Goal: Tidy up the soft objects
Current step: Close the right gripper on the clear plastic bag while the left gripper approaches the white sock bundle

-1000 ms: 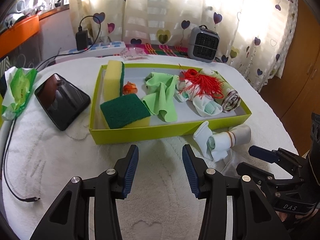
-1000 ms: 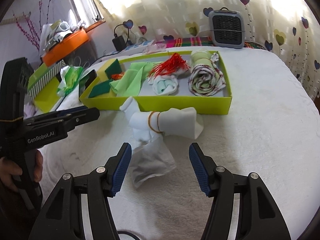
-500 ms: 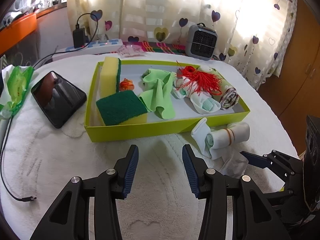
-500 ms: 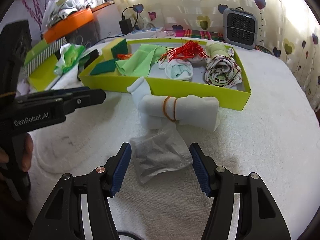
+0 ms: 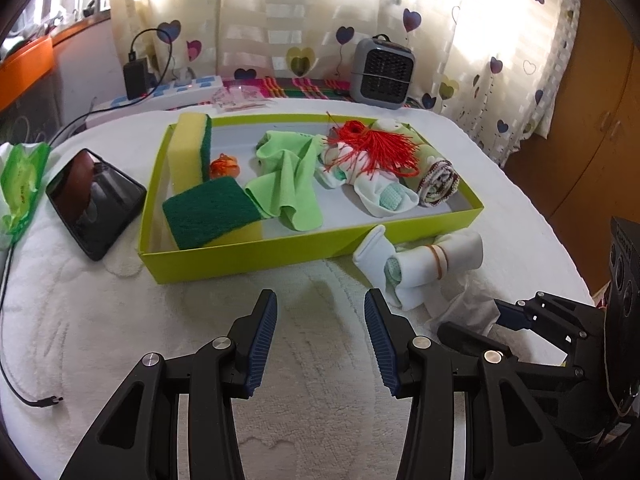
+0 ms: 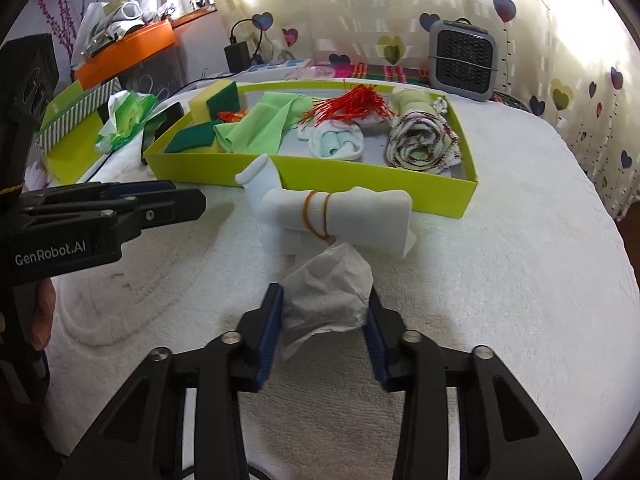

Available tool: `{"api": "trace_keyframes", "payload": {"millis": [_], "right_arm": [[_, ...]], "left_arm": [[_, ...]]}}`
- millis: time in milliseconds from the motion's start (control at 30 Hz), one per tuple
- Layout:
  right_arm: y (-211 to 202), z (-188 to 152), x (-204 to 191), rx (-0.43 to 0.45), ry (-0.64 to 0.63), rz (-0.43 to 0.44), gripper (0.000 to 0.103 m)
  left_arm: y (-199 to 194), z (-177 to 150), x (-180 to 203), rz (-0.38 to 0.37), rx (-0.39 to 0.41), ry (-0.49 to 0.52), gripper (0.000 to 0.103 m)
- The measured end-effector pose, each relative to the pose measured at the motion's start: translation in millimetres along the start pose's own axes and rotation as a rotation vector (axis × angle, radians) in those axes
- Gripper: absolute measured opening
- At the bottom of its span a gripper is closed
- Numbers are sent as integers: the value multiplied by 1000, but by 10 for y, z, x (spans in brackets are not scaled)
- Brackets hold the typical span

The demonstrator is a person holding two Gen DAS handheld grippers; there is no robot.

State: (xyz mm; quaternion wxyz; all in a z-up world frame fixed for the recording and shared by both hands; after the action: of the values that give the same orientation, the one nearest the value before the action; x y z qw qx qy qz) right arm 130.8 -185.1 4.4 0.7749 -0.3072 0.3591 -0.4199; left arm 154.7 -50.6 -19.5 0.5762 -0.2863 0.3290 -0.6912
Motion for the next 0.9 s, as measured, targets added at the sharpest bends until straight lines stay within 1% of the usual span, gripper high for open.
{"api": "trace_keyframes", "payload": {"millis": [267, 400, 567, 700, 800, 900], "right_arm": [[-82, 7, 57, 34, 30, 17, 25], [-132, -6, 87, 48, 42, 26, 22], [-195, -38, 167, 63, 69, 33, 21], [-235, -55, 236, 72, 95, 43, 21], [-252, -61, 263, 76, 104, 46, 21], [-274, -66, 288, 83, 111, 46, 21]], "left_arm": [[-13, 9, 98, -8, -6, 25, 44], [-29, 36, 161, -22, -5, 44, 44], [-71, 67, 313, -78, -7, 80, 44], [-79, 105, 410, -74, 2, 118, 45], [-69, 128, 471, -72, 5, 145, 48], [-31, 159, 548, -73, 8, 176, 48]]}}
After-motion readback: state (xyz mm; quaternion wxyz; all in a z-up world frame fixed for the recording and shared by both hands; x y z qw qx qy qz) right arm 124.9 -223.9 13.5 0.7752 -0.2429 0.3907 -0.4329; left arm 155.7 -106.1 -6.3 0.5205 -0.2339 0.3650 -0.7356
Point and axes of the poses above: each gripper's, at about its wrist camera, not at the fingertips, and y roughly the way its jaws point, x to its right, z to its top, the point moved 8 cm from there along y, roughly the way its jaws point, and after that the axes turned 11 degrees about z, right-handed, at the moved point
